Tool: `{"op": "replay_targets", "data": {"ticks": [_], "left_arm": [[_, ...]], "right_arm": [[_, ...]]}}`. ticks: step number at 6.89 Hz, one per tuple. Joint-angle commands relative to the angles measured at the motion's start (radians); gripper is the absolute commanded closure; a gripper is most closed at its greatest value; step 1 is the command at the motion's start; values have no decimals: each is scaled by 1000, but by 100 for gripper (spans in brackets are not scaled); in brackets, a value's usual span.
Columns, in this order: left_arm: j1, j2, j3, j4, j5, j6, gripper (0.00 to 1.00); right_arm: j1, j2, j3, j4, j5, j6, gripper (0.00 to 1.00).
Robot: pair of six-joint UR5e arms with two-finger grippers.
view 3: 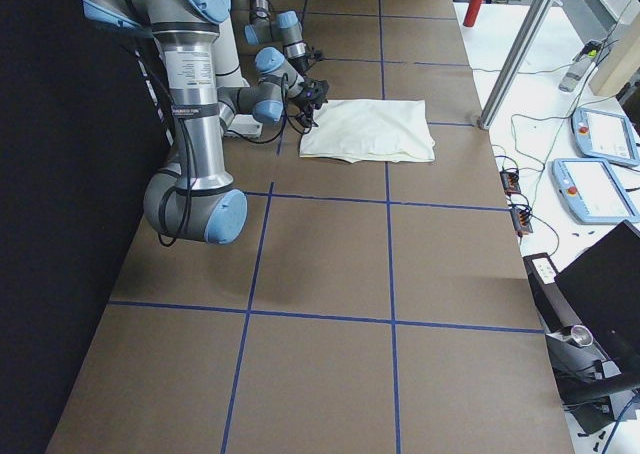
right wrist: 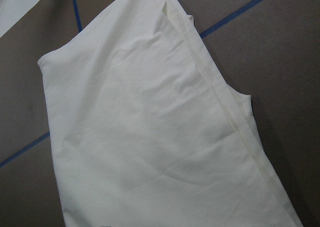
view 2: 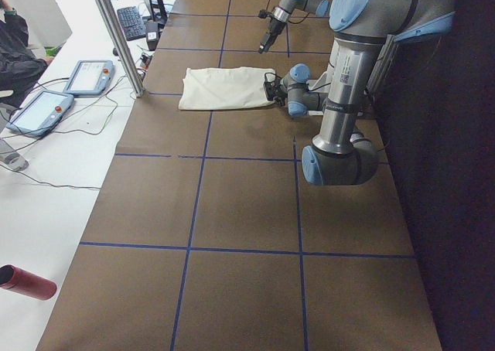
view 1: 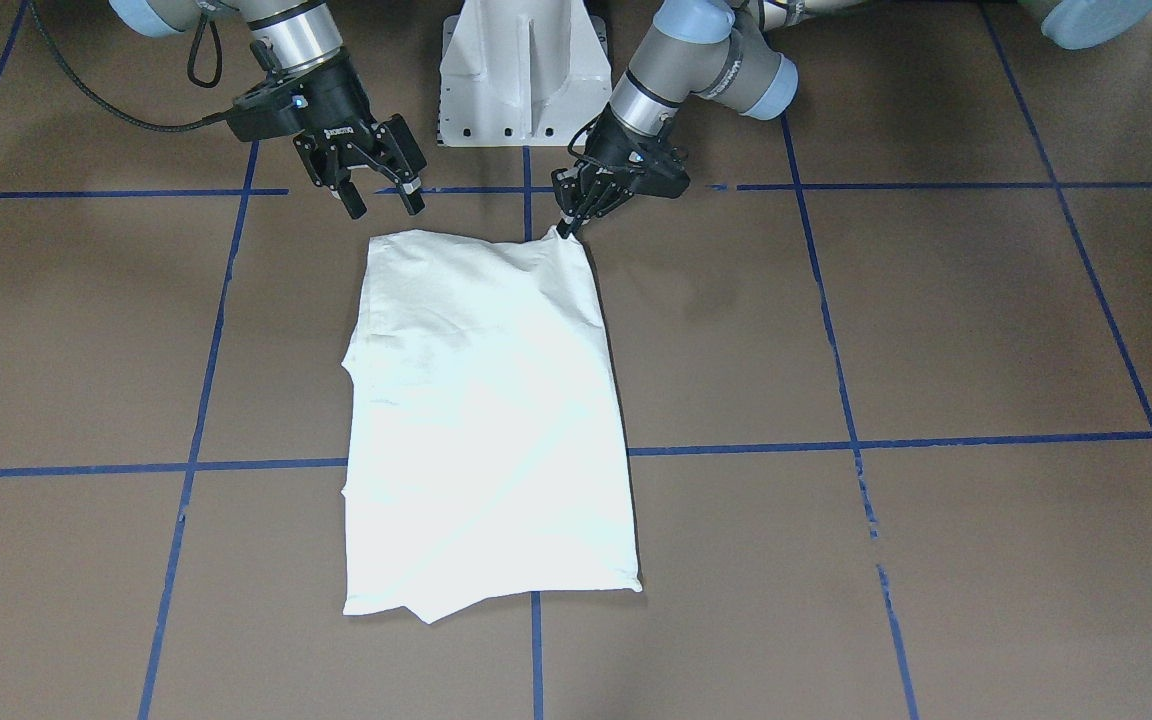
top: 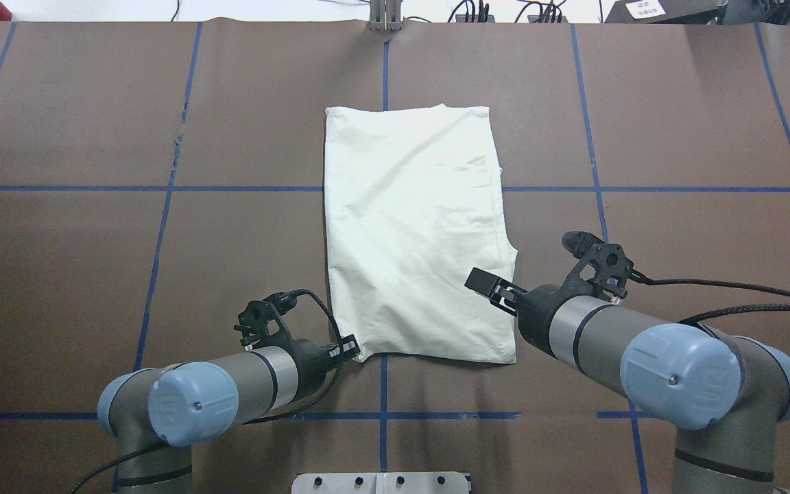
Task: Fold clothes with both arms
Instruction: 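Hold both grippers at the near corners of the folded shirt, then move the right gripper toward the left gripper along the shirt's near edge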
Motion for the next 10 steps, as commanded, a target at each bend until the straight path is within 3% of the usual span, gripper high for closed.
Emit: {"op": "replay_targets", "data": {"ticks": [1, 2, 3, 4, 10], "left_arm": [[-2, -4, -6, 0, 0, 8, 100], [-3, -4, -5, 0, 1, 10, 100], [-3, -4, -6, 0, 1, 10, 100], [-3, -4, -6, 0, 1, 10, 100], [-5, -2, -14, 0, 1, 10, 100]], "right_arm": [[-21, 35, -2, -156, 7, 249, 21], [-46, 61, -8, -241, 7, 352, 26], [-54, 111, -45, -272, 7, 382, 25], [-63, 153, -104, -271, 6, 418, 21], [-106, 172, -206, -266, -28, 481, 20]]}}
